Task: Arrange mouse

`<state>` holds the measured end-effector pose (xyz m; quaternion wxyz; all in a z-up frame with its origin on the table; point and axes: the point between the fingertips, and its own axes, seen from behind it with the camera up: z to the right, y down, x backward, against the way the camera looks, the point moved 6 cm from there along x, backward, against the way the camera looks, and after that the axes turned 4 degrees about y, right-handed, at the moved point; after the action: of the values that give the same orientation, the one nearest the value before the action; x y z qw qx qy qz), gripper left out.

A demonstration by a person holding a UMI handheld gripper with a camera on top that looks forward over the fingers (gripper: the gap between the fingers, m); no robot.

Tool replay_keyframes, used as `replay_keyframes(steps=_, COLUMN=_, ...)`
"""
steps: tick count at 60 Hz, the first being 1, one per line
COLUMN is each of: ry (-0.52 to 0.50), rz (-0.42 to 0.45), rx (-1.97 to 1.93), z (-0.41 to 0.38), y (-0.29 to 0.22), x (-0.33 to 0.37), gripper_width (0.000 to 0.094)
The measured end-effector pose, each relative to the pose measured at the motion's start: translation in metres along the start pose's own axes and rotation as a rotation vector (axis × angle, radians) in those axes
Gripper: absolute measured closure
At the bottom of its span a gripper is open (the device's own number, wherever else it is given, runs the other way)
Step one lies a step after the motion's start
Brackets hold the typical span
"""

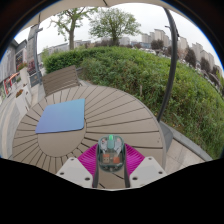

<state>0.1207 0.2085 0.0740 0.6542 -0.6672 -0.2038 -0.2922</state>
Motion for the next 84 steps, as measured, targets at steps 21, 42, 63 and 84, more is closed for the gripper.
replay_keyframes(steps=21, ry=-0.186, rz=0.133, rx=0.005, z=-0.162, y=-0.140, x=-0.052, gripper_width=0.0574)
replay_keyframes(steps=42, ry=-0.114, rz=-0.013, rx=0.096, z=-0.257, y=-0.083, x=-0.147, gripper_width=0.0225)
replay_keyframes(steps=63, ry=-0.096, rz=-0.067, rx=-0.020, z=-0.226, y=-0.071, x=0.041, gripper_width=0.0082)
replay_keyframes(steps=84, ry=0.032, rz=-0.113, rx=0.043, z=-0.188, y=0.005, x=0.187, gripper_width=0.0091)
